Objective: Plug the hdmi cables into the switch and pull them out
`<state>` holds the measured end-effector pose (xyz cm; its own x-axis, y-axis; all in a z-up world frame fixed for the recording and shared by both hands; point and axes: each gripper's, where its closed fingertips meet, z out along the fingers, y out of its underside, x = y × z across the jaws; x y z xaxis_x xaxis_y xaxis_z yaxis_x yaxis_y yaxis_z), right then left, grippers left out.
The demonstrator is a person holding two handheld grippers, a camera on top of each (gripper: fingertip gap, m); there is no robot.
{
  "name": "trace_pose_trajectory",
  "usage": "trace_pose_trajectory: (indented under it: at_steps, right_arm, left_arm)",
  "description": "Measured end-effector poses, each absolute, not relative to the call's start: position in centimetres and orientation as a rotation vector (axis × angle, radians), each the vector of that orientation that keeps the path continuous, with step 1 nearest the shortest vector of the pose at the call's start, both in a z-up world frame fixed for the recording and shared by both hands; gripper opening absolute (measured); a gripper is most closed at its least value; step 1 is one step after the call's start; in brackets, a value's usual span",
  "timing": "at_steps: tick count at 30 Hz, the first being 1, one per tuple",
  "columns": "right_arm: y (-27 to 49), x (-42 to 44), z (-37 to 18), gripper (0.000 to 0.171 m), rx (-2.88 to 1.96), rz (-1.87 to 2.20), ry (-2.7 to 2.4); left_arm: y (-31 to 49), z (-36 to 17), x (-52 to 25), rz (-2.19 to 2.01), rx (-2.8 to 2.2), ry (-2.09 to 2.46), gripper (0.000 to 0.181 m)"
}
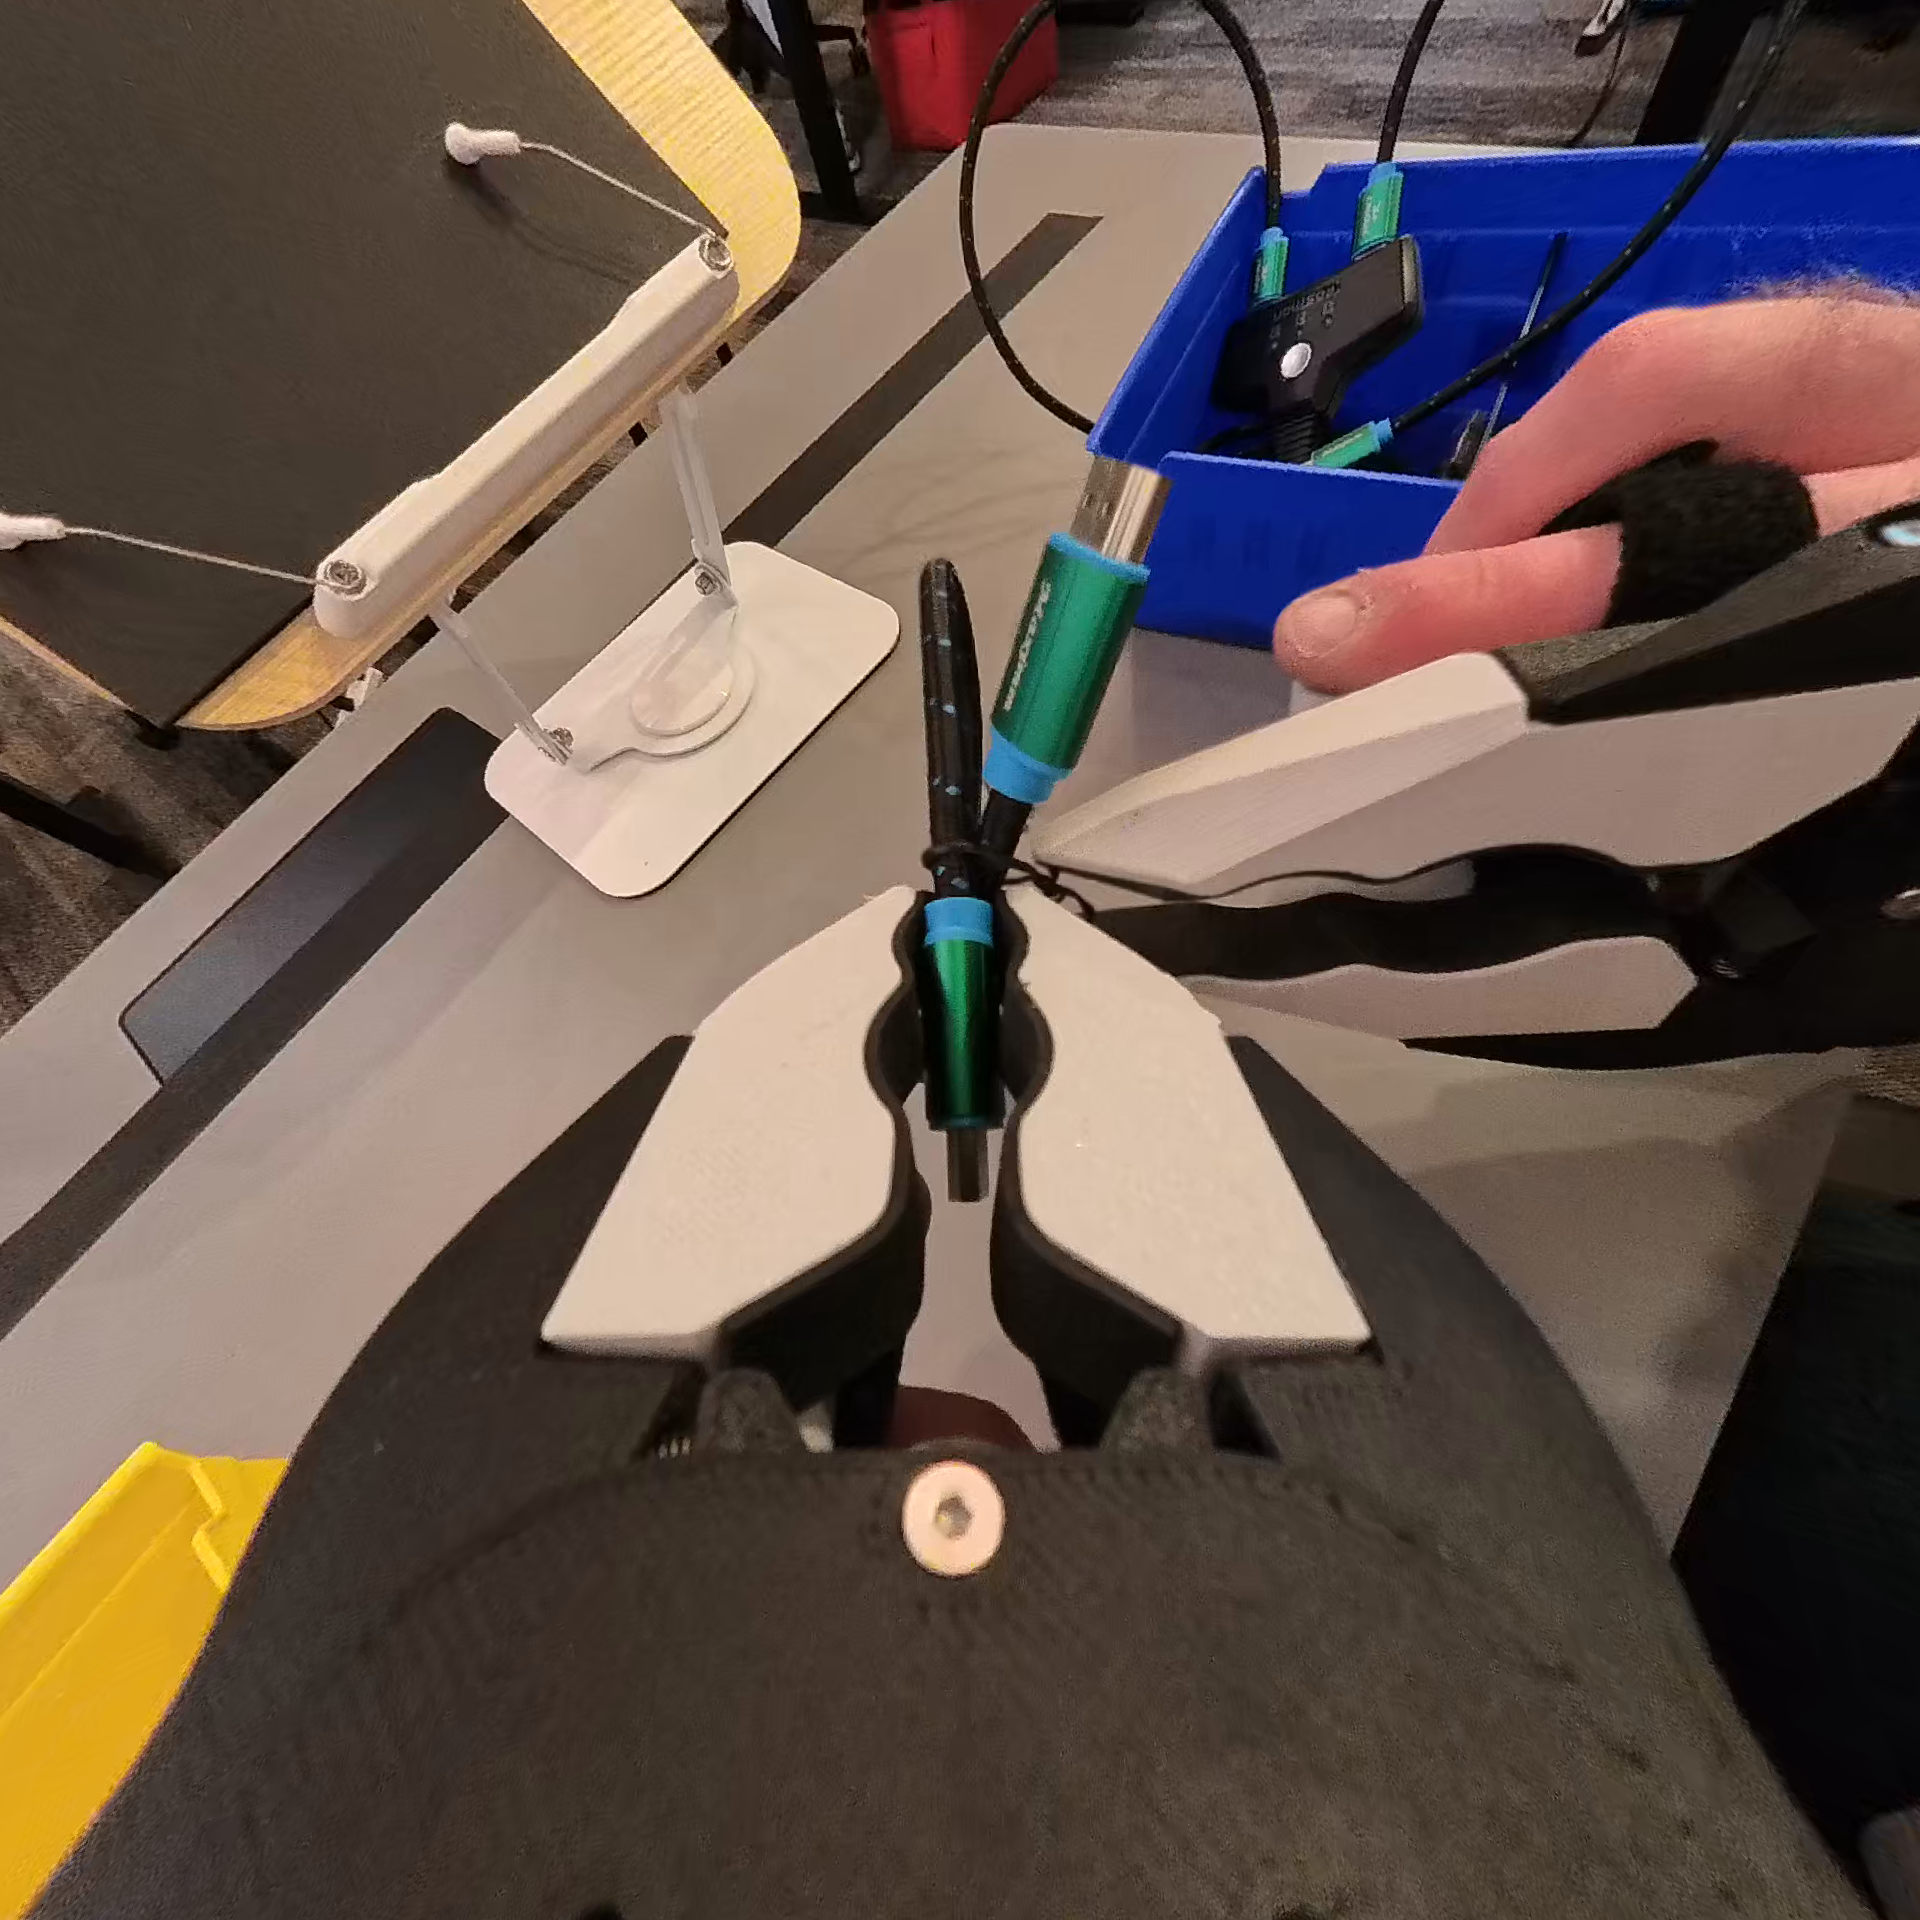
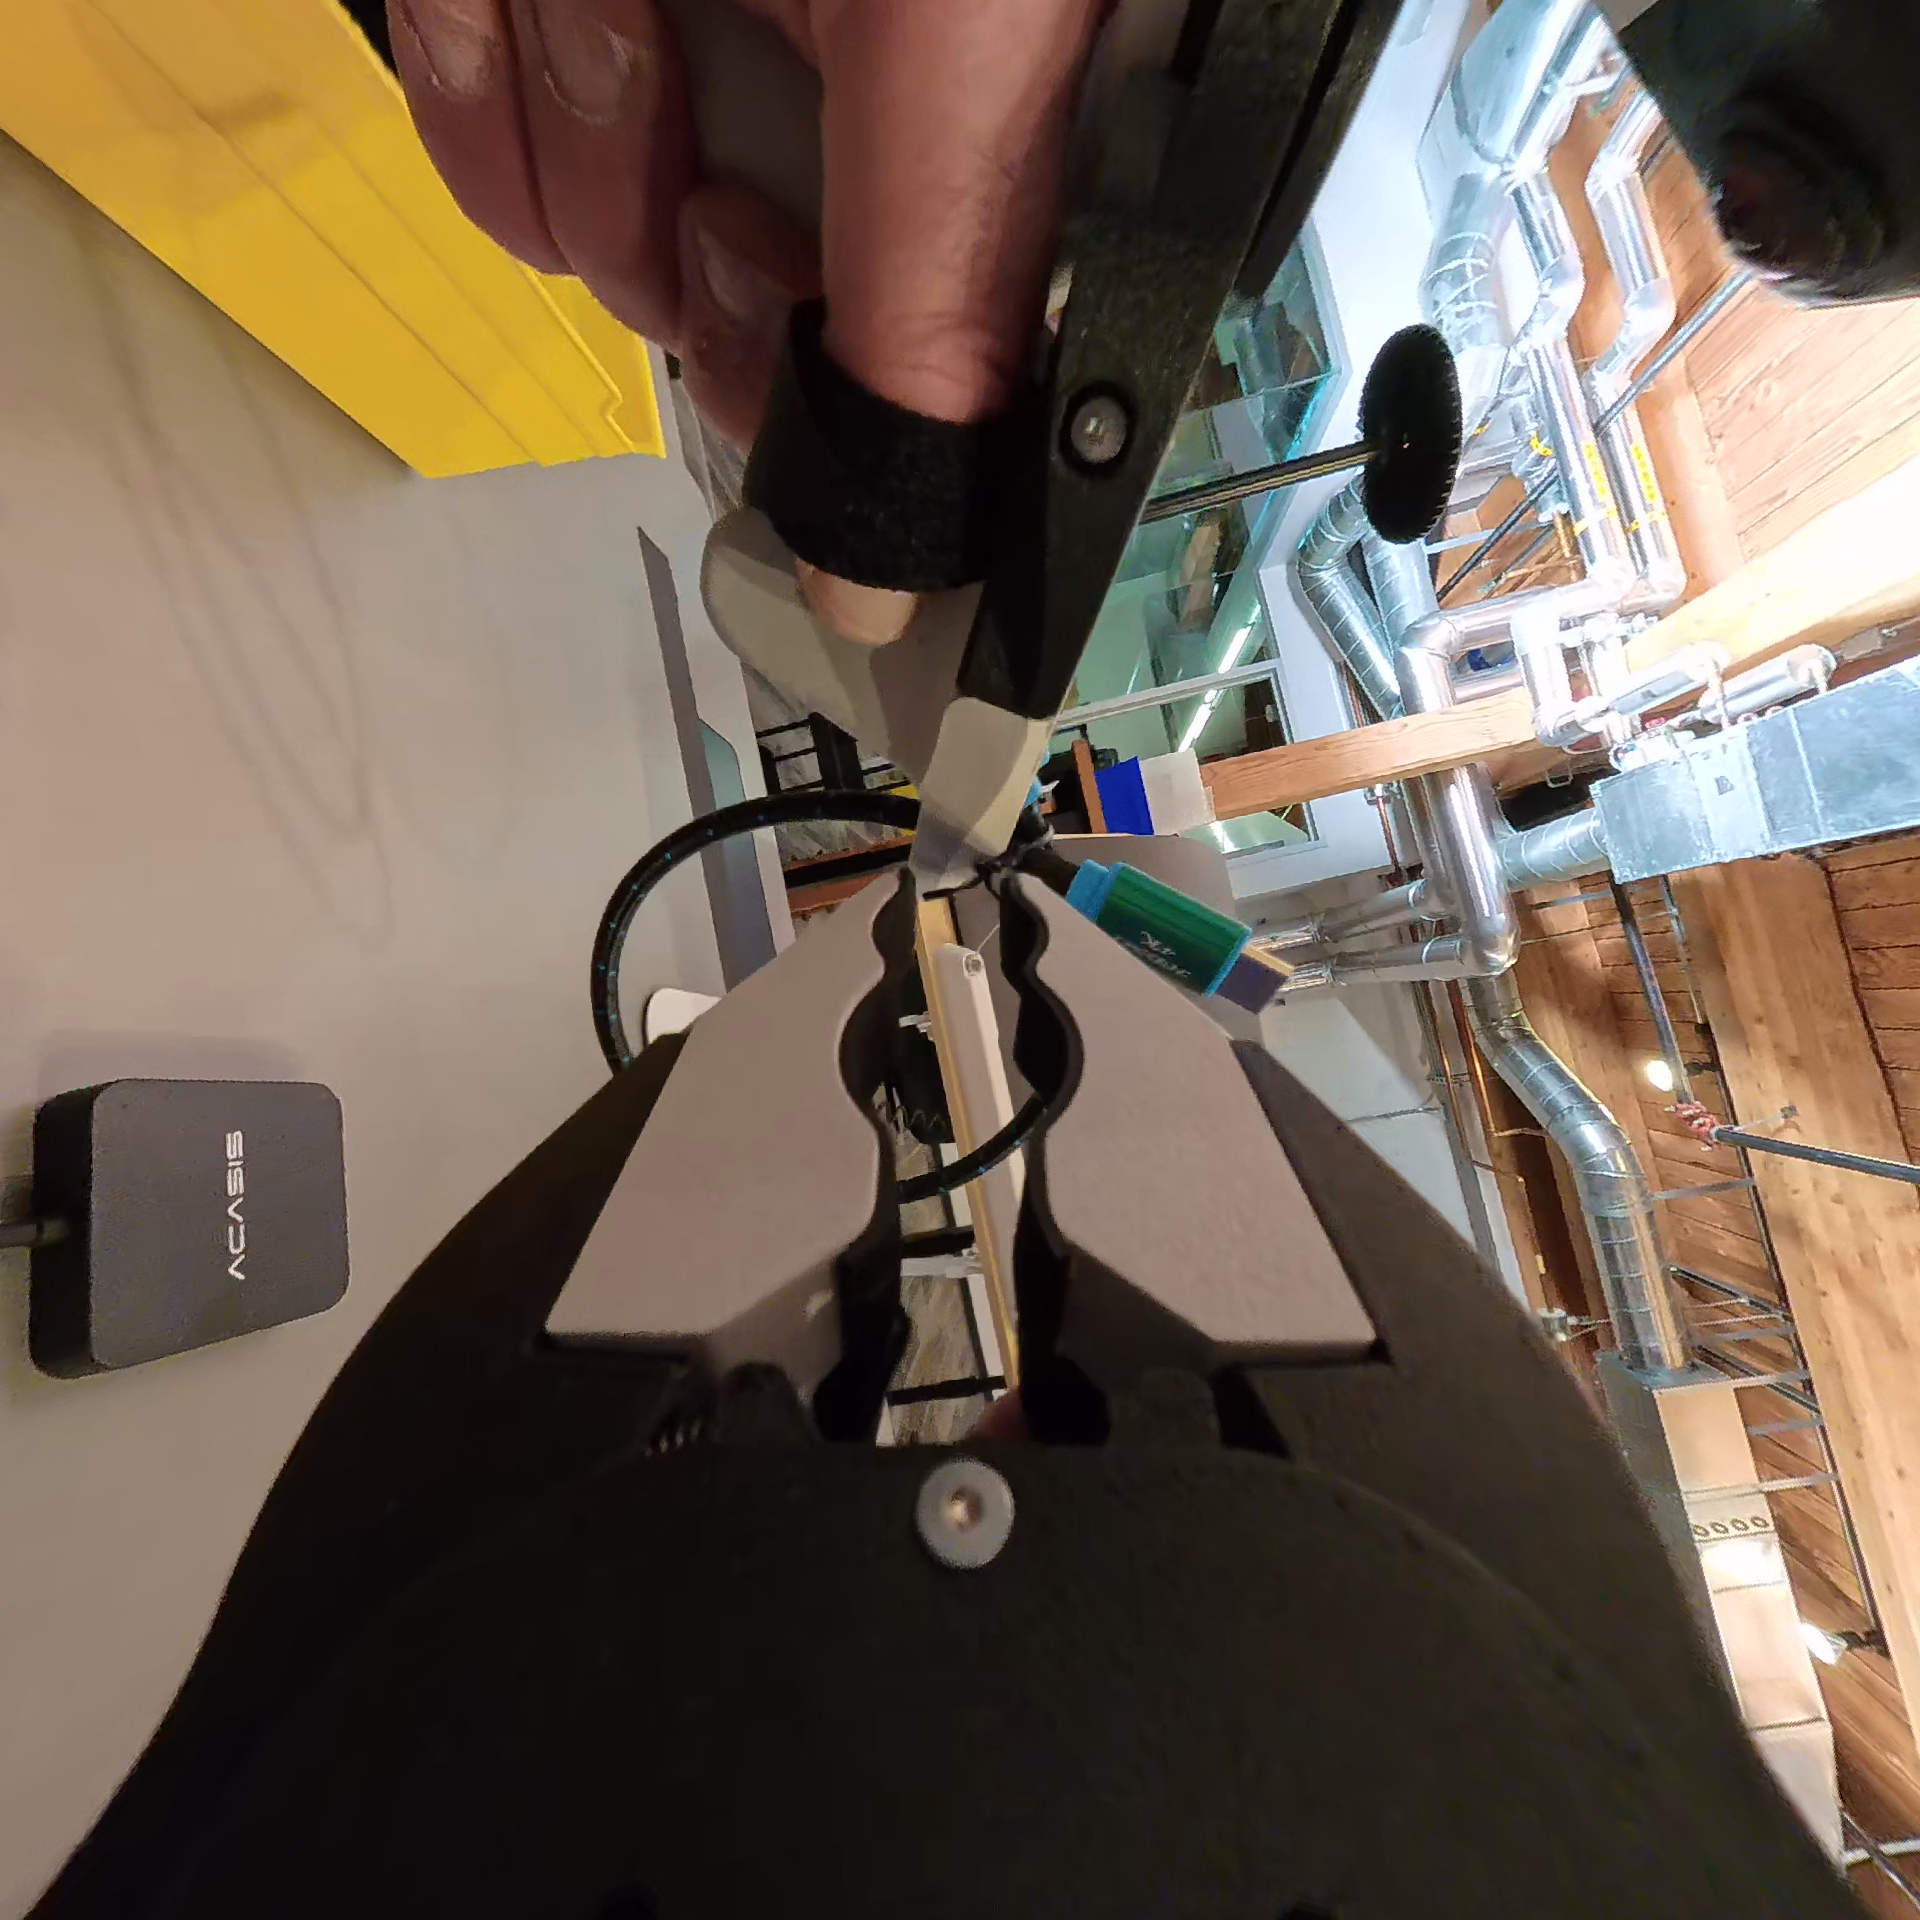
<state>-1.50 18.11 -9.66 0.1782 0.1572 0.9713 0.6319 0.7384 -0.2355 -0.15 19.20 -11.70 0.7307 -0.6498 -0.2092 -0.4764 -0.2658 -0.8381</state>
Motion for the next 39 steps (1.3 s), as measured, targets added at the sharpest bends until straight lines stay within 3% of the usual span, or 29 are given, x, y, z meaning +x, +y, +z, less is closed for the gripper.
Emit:
trace_pose_trajectory:
  at_steps: [1,10,18,24,31,39]
  right_arm:
    - [18.1,-1.5,-9.8,0.012,-0.714,-0.378,-1.383]
    - [18.0,-1.1,-11.0,0.000,-0.815,-0.249,-1.385]
    - [17.5,-0.9,-10.9,0.000,-0.986,0.083,-1.327]
    - [16.8,-0.6,-10.0,0.000,-1.181,0.577,-1.221]
    - [16.0,-0.2,-8.2,0.000,-1.347,1.461,-0.873]
    - [15.0,0.2,-6.7,0.000,-1.316,1.832,-0.773]
  left_arm:
    - [19.2,-11.8,-0.1,-0.203,-1.922,0.875,0.008]
    - [19.2,-11.8,-0.1,-0.175,-1.908,0.898,0.008]
    - [19.0,-11.1,0.1,-0.177,-1.856,0.914,0.008]
    - [19.1,-10.1,0.3,-0.146,-1.767,0.929,0.008]
    - [19.4,-8.6,0.2,-0.063,-1.621,0.913,0.009]
    - [19.3,-8.4,0.7,-0.069,-1.550,0.927,0.009]
